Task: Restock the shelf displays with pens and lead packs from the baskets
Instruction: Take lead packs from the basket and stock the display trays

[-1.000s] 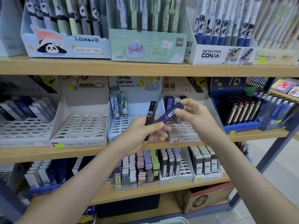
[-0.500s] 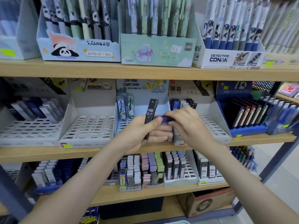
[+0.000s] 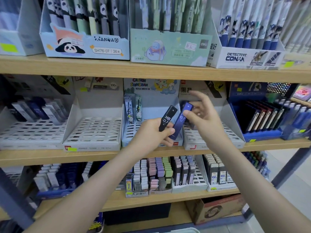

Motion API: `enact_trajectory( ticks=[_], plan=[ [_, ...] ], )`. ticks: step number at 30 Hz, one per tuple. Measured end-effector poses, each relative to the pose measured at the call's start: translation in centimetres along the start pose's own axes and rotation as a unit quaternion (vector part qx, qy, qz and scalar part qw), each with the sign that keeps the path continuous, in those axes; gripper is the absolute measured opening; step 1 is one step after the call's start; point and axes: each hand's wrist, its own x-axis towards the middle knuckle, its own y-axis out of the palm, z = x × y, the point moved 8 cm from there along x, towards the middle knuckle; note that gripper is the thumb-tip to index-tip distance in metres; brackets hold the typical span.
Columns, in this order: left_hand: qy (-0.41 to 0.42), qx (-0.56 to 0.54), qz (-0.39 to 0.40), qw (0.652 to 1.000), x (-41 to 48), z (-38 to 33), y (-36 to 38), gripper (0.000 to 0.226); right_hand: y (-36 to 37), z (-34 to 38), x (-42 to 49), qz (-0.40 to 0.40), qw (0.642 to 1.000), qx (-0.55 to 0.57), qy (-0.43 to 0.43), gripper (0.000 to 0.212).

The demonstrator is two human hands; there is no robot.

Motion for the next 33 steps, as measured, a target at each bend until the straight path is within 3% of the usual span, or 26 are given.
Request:
enact_trajectory(
  ticks=[3, 7, 12, 16, 21, 24, 33],
  plan=[
    [0.002, -0.012, 0.008, 1.0, 0.2, 0.1, 0.2, 0.015, -0.6, 0.7, 1.1, 0.027, 0.998, -0.06, 0.003, 0.032],
    [0.015, -0.046, -0.018, 0.999, 0.5, 0.1, -0.9, 0.008, -3.2, 1.0, 2.1, -0.043, 0.992, -0.114, -0.019, 0.026],
    [0.032, 0.012, -0.073, 0.997, 1.1, 0.7, -2.5, 0.015, -3.5, 1.3, 3.0, -0.035, 0.966, -0.249, -0.057, 0.019],
    [0.04, -0.004, -0.064, 0.997, 1.2, 0.3, -2.4, 0.026, -3.7, 1.5, 4.1, -0.014, 0.969, -0.244, -0.04, 0.021],
    [0.035, -0.019, -0.035, 0.999, 1.3, 0.2, -1.9, 0.013, -2.5, -0.3, 4.2, 0.034, 0.952, -0.3, -0.041, 0.017],
    [0.038, -0.03, -0.024, 0.999, 1.3, 0.0, -1.8, 0.013, -1.9, -1.6, 4.5, 0.045, 0.953, -0.297, -0.034, 0.023],
    [0.048, -0.054, -0.017, 0.997, 0.9, -0.4, -1.9, 0.015, -2.2, -2.7, 5.9, 0.085, 0.944, -0.316, 0.039, 0.013]
  ],
)
